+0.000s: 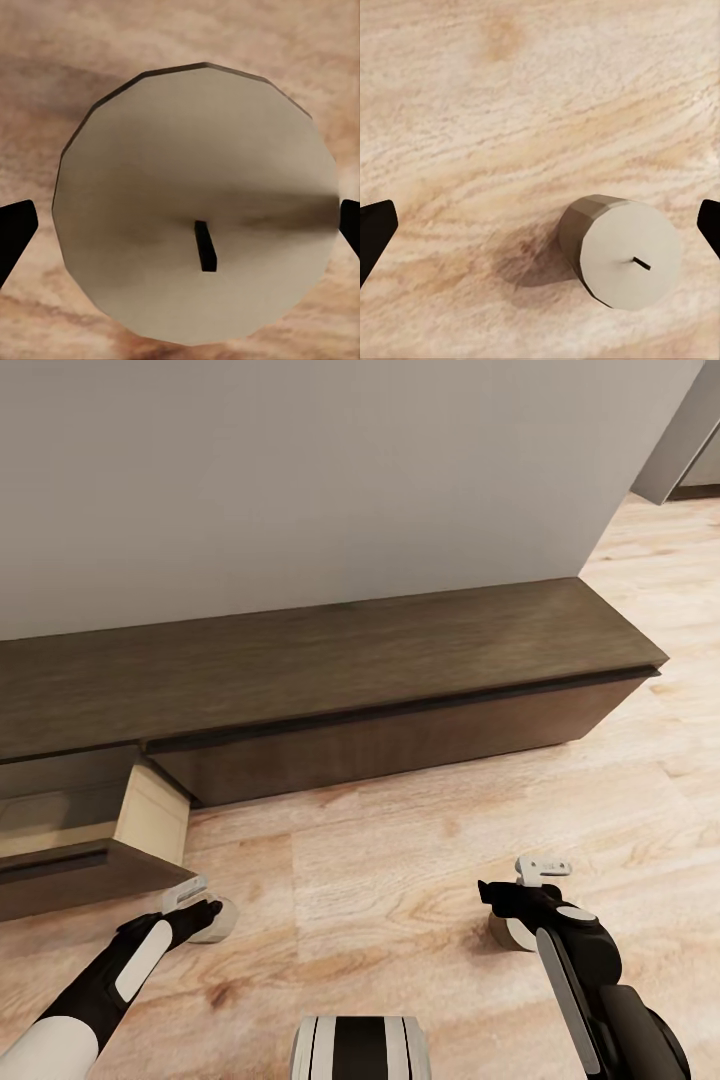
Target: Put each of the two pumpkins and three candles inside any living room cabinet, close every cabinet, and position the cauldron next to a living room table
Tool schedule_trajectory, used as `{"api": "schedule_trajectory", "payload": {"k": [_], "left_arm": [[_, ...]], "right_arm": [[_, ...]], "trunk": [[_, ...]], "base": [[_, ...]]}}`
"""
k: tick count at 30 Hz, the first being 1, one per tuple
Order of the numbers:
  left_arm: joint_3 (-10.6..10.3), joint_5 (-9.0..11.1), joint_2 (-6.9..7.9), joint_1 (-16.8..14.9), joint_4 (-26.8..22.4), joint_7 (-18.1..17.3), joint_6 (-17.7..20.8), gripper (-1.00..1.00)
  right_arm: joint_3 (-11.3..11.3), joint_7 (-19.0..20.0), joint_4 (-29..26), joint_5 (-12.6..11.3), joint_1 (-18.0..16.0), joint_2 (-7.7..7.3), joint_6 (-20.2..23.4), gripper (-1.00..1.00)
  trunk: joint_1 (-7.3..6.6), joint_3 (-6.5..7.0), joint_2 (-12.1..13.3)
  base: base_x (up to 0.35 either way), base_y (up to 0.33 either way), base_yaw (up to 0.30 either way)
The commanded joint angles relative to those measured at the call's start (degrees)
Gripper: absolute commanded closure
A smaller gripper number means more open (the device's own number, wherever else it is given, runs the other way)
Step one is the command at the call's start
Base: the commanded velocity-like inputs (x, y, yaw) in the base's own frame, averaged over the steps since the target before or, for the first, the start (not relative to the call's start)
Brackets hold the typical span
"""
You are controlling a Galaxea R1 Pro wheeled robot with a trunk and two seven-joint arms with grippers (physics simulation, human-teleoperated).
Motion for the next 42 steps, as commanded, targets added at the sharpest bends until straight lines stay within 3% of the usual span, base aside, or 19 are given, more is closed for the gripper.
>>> {"api": "schedule_trajectory", "payload": {"k": [1, 18, 30, 31, 42], "left_arm": [[0.01, -0.23, 0.01, 0.01, 0.03, 0.09, 0.05, -1.00], [0.01, -0.21, -0.12, -0.02, 0.03, 0.07, -0.03, -1.00], [0.01, -0.04, -0.17, -1.71, 3.56, -1.47, -0.04, -1.00], [0.01, -0.07, -0.17, -1.72, 3.59, -1.49, -0.04, 1.00], [-0.05, -0.21, -0.17, -1.74, 3.64, -1.53, -1.09, 1.00]], "right_arm": [[0.00, 0.00, 0.00, 0.00, 0.00, 0.00, 0.00, -1.00], [0.00, 0.00, 0.00, 0.00, 0.01, 0.00, -0.02, -1.00], [0.02, 0.00, 0.00, 0.00, 0.01, 0.00, -0.02, -1.00], [0.01, 0.00, 0.00, 0.00, 0.01, 0.00, -0.01, -1.00], [0.05, 0.00, 0.00, 0.00, 0.01, 0.00, -0.02, -1.00]], "trunk": [[0.00, 0.00, 0.00], [0.00, 0.00, 0.00], [0.00, 0.00, 0.00], [0.00, 0.00, 0.00], [0.00, 0.00, 0.00]], "base": [[0.000, 0.000, 0.000], [0.000, 0.000, 0.000], [0.000, 0.000, 0.000], [0.000, 0.000, 0.000], [0.000, 0.000, 0.000]]}}
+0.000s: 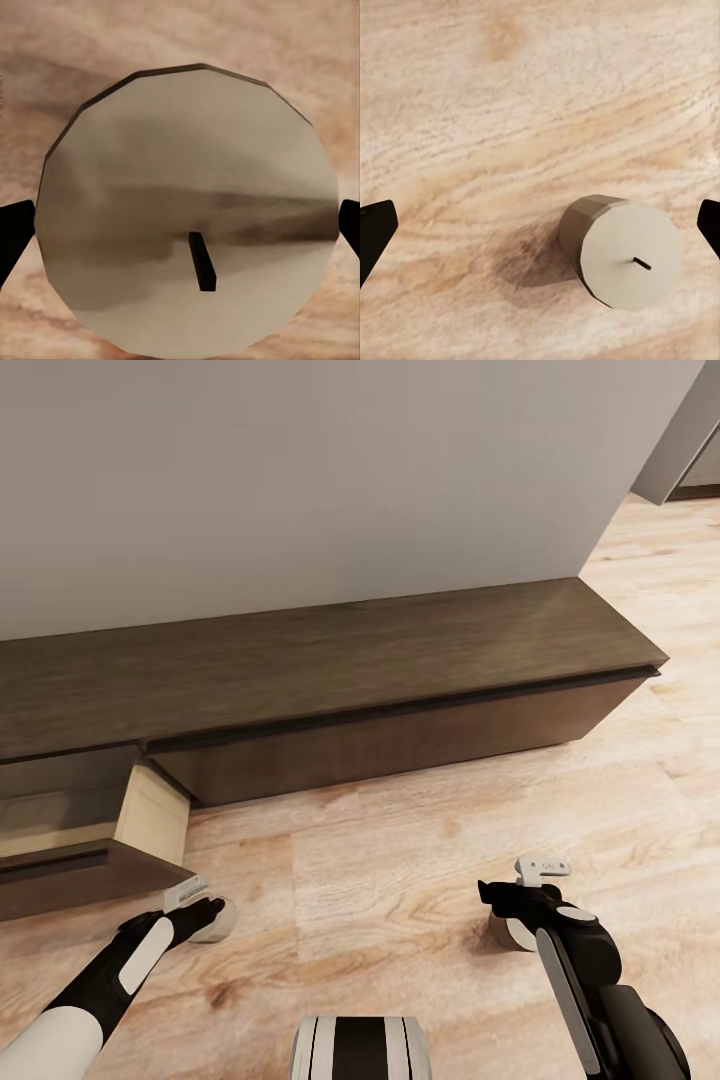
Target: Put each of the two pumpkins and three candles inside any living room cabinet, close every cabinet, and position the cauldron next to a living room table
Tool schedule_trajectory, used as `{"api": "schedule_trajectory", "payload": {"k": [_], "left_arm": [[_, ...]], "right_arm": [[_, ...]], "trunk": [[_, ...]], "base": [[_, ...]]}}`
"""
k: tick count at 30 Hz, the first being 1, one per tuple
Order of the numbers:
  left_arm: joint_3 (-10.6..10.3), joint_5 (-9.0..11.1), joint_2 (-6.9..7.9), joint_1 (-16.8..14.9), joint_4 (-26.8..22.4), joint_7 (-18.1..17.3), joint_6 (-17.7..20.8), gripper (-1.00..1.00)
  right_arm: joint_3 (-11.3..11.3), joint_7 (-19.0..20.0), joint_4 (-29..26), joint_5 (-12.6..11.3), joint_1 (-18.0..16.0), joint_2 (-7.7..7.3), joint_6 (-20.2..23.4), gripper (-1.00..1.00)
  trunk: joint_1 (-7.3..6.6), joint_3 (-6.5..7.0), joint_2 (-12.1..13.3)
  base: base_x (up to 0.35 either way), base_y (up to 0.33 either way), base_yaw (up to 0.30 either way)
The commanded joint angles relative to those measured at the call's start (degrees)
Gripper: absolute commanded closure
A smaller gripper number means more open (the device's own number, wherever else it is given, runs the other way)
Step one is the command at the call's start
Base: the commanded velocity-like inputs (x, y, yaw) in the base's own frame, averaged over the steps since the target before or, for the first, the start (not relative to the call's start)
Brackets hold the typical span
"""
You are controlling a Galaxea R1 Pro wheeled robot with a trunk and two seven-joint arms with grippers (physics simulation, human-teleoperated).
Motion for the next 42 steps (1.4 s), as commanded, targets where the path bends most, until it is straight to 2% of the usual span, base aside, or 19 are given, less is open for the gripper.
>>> {"api": "schedule_trajectory", "payload": {"k": [1, 15, 25, 29, 31, 33, 34, 36, 37, 38, 39, 40, 42], "left_arm": [[0.09, -1.40, 0.02, 0.01, 0.15, 0.17, 0.05, 1.00], [-0.13, -1.77, -0.06, 0.05, 0.08, 0.18, 0.00, 1.00], [-0.33, -1.57, -0.20, 0.08, -0.52, 0.14, 0.09, 1.00], [-0.46, -1.57, -1.25, 0.43, -3.89, 0.38, 0.52, 1.00], [-0.56, -1.51, -1.90, 1.46, -9.33, 0.94, 2.56, 1.00], [-0.57, -1.55, -2.37, 1.99, -11.55, 1.51, 3.94, 1.00], [-0.60, -1.53, -3.22, 2.56, -14.80, 2.88, 5.78, 1.00], [-0.64, -1.48, -4.57, 3.30, -17.85, 4.73, 7.06, 1.00], [-0.69, -1.51, -7.18, 4.52, -22.43, 7.63, 8.87, 1.00], [-0.70, -1.51, -8.55, 5.10, -24.76, 9.25, 9.95, 1.00], [-0.97, -1.52, -10.27, 5.64, -27.11, 11.23, 11.05, 1.00], [-1.16, -1.52, -10.98, 5.89, -28.09, 12.10, 11.48, 1.00], [-3.17, -1.50, -13.13, 7.12, -32.01, 15.47, 12.54, 1.00]], "right_arm": [[-0.02, 0.00, 0.00, -0.01, -0.01, 0.00, 0.01, -1.00], [-0.15, -0.04, 0.00, -0.01, -0.01, -0.02, -0.18, -1.00], [-0.15, -0.10, 0.00, 0.02, -0.03, 0.08, -1.27, -1.00], [-0.34, -0.37, 0.00, -0.04, -0.68, 0.16, -0.66, -1.00], [-0.47, -0.59, 0.35, -0.10, -1.72, 0.14, -0.62, -1.00], [-0.57, -0.63, 0.45, -0.13, -2.29, 0.09, -0.61, -1.00], [-0.70, -0.64, 0.53, -0.16, -2.95, 0.00, -0.64, -1.00], [-0.96, -0.59, 0.61, -0.17, -3.35, -0.09, -0.70, -1.00], [-1.68, -0.57, 0.67, -0.18, -3.77, -0.14, -0.83, -1.00], [-2.50, -0.60, 0.70, -0.18, -4.18, -0.15, -0.76, -1.00], [-4.27, -0.61, 1.10, -0.18, -5.14, -0.11, -0.64, -1.00], [-5.10, -0.61, 1.39, -0.18, -5.61, -0.11, -0.58, -1.00], [-8.04, -0.58, 4.13, -0.19, -8.10, -0.16, 0.14, -1.00]], "trunk": [[0.02, -0.01, 0.01], [0.02, -0.01, 0.01], [0.02, -0.01, 0.01], [0.02, -0.01, 0.01], [0.02, -0.01, 0.01], [0.02, -0.01, 0.01], [0.02, -0.01, 0.01], [0.02, -0.01, 0.01], [0.02, -0.01, 0.01], [0.02, -0.01, 0.01], [0.02, -0.01, 0.01], [0.02, -0.01, 0.01], [0.02, -0.01, 0.01]], "base": [[0.000, 0.000, 0.000], [-0.005, 0.000, 0.000], [-0.243, 0.000, 0.000], [-0.064, 0.000, 0.000], [-0.015, 0.000, 0.000], [-0.008, 0.000, 0.000], [-0.004, 0.000, 0.000], [-0.002, 0.000, 0.000], [0.000, 0.000, 0.000], [0.000, 0.000, 0.000], [0.000, 0.000, 0.000], [0.000, 0.000, 0.000], [0.000, 0.000, 0.000]]}}
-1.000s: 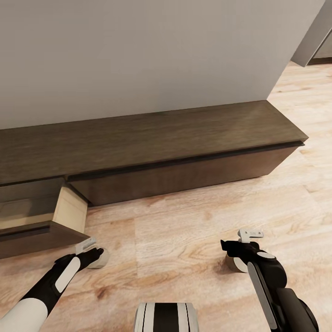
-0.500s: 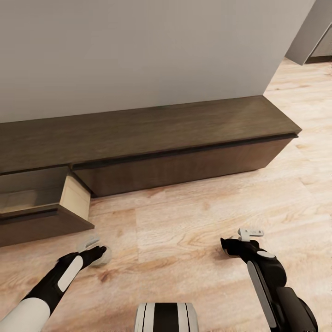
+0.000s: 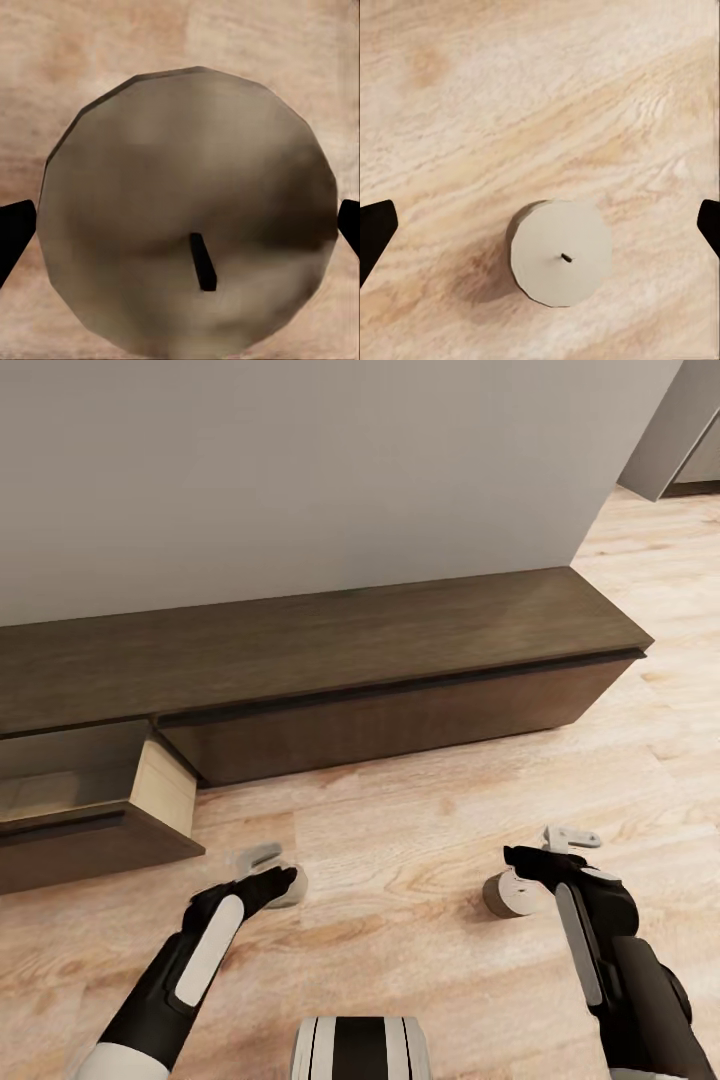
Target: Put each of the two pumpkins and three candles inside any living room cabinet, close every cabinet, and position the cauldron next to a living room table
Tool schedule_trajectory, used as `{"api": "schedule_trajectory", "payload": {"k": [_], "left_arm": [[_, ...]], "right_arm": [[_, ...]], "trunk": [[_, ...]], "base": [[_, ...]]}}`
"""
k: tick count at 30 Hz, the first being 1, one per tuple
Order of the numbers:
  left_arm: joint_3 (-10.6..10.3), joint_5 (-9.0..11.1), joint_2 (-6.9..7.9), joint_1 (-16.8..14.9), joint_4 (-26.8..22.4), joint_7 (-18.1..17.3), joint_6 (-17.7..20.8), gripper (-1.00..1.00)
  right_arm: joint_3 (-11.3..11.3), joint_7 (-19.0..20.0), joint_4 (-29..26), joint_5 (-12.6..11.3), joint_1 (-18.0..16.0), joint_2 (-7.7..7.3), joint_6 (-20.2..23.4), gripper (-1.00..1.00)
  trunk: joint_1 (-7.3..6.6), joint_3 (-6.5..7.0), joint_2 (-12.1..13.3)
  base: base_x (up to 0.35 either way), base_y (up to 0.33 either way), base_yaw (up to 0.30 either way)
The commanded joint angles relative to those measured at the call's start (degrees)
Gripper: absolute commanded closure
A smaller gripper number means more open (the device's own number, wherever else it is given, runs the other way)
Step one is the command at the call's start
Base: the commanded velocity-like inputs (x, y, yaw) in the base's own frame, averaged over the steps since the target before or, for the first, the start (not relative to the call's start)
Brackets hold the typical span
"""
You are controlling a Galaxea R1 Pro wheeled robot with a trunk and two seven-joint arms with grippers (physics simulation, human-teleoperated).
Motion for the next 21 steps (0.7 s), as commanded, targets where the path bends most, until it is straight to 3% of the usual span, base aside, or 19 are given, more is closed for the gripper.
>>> {"api": "schedule_trajectory", "payload": {"k": [1, 3, 5, 8, 14, 17, 21], "left_arm": [[-1.60, -0.82, -0.63, 0.61, -2.20, 2.18, 0.62, 1.00], [-5.47, -0.49, -1.78, 1.81, -6.41, 6.84, 0.99, 1.00], [-7.95, 0.61, -2.59, 2.53, -9.04, 10.10, 1.98, 1.00], [-8.96, 3.82, -2.92, 3.76, -11.52, 12.23, 3.12, 1.00], [-9.27, 6.92, -3.20, 4.98, -19.05, 18.87, 4.80, 1.00], [-9.38, 9.43, -4.12, 1.22, -21.07, 21.14, 8.84, 1.00], [-9.61, 11.44, -5.99, -0.93, -21.58, 23.58, 10.99, 1.00]], "right_arm": [[-1.19, 0.04, 2.36, -0.11, -1.85, -0.09, 0.64, -1.00], [-2.64, 0.16, 6.49, -0.23, -4.54, -1.09, 1.44, -1.00], [-3.24, 0.34, 8.49, -0.44, -5.73, -3.02, 1.84, -1.00], [-3.53, 0.47, 10.98, -0.79, -6.84, -4.76, 2.19, -1.00], [-3.64, 0.71, 20.35, -2.37, -11.07, -5.91, 2.42, -1.00], [-3.56, 0.75, 23.36, -3.40, -11.69, -6.04, 2.43, -1.00], [-3.50, 0.79, 26.66, -3.68, -12.65, -6.01, 2.44, -1.00]], "trunk": [[0.00, 0.00, 0.00], [0.00, 0.00, 0.00], [0.00, 0.00, 0.00], [0.00, 0.00, 0.00], [0.00, 0.00, 0.00], [0.00, 0.00, 0.00], [0.00, 0.00, 0.00]], "base": [[0.000, 0.000, 0.000], [0.000, 0.000, 0.000], [0.000, 0.000, 0.000], [0.000, 0.000, 0.000], [0.000, 0.000, 0.000], [0.000, 0.000, 0.000], [0.000, 0.000, 0.000]]}}
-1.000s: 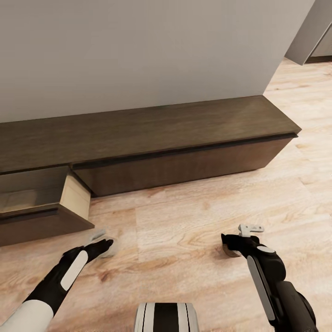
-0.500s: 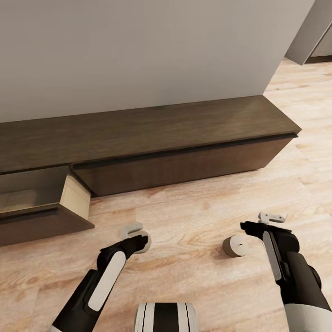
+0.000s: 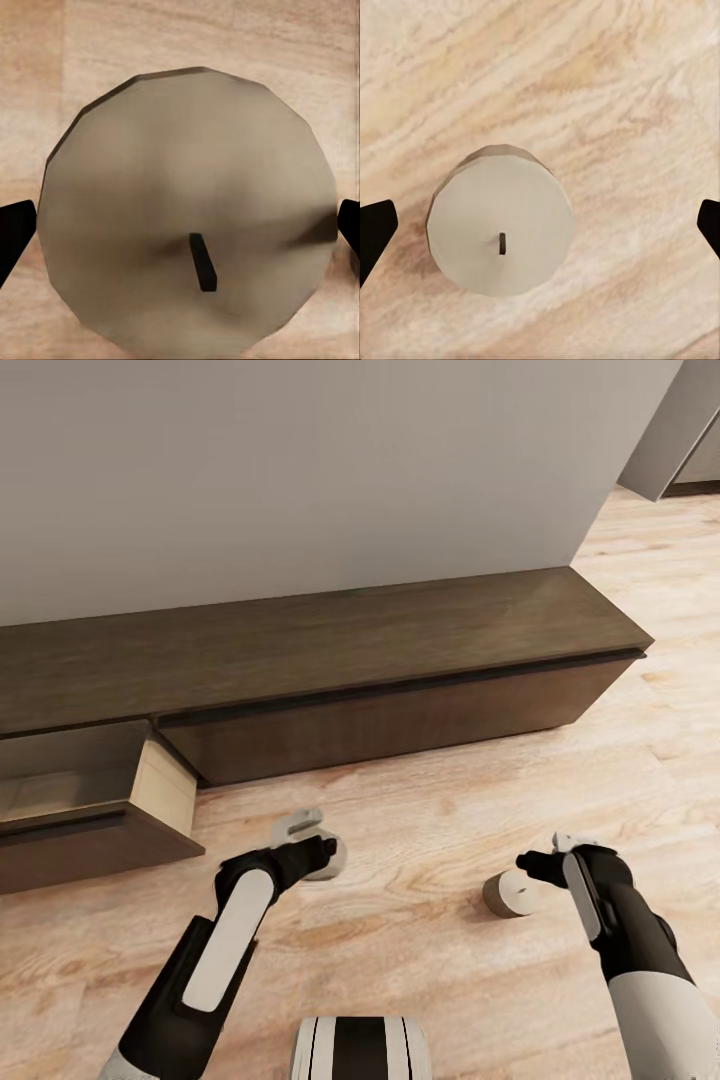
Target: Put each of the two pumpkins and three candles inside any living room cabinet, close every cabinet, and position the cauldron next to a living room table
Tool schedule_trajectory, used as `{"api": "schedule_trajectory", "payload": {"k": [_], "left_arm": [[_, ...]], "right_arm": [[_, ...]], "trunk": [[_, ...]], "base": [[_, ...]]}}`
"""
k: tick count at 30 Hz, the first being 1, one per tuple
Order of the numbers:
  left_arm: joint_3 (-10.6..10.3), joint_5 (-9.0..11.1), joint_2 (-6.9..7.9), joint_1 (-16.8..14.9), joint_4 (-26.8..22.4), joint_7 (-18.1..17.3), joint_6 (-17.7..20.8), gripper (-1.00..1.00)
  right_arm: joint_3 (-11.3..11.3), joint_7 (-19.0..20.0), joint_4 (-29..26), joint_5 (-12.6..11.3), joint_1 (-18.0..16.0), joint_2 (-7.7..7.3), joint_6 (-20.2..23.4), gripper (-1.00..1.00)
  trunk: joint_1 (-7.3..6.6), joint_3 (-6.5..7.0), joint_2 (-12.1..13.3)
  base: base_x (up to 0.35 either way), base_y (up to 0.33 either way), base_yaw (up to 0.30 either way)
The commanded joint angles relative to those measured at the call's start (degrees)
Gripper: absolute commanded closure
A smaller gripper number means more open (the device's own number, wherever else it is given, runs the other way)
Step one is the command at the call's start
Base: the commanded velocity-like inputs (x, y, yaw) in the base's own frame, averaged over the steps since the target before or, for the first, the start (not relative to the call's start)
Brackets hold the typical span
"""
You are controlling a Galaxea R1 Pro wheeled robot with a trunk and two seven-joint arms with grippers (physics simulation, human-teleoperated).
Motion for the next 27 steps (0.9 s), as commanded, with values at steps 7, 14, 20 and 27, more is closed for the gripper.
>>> {"api": "schedule_trajectory", "payload": {"k": [7, 14, 20, 27], "left_arm": [[-0.05, 8.51, -0.66, -0.30, -0.15, 1.62, 0.74, 1.00], [-0.05, 9.21, -0.67, -0.22, -0.16, 1.78, 0.55, 1.00], [-0.09, 9.24, -0.73, -0.25, -0.16, 1.78, 0.54, 1.00], [-0.26, 9.25, -0.74, -0.37, -0.16, 1.77, 0.54, 1.00]], "right_arm": [[0.28, 0.06, 4.27, -0.09, -1.48, 0.15, -0.06, -1.00], [0.39, 4.94, 6.49, -0.03, -3.48, 0.12, -0.24, -1.00], [0.38, 7.72, 12.76, 0.01, -7.98, -1.72, -0.73, -1.00], [0.17, 8.04, 13.74, -0.19, -8.70, -2.96, -0.78, -1.00]], "trunk": [[0.00, 0.00, 0.00], [0.15, -1.33, -0.08], [0.31, -2.66, -0.16], [0.41, -3.54, -0.21]], "base": [[0.000, 0.000, 0.000], [0.000, 0.000, 0.000], [0.000, 0.000, 0.000], [0.000, 0.000, 0.000]]}}
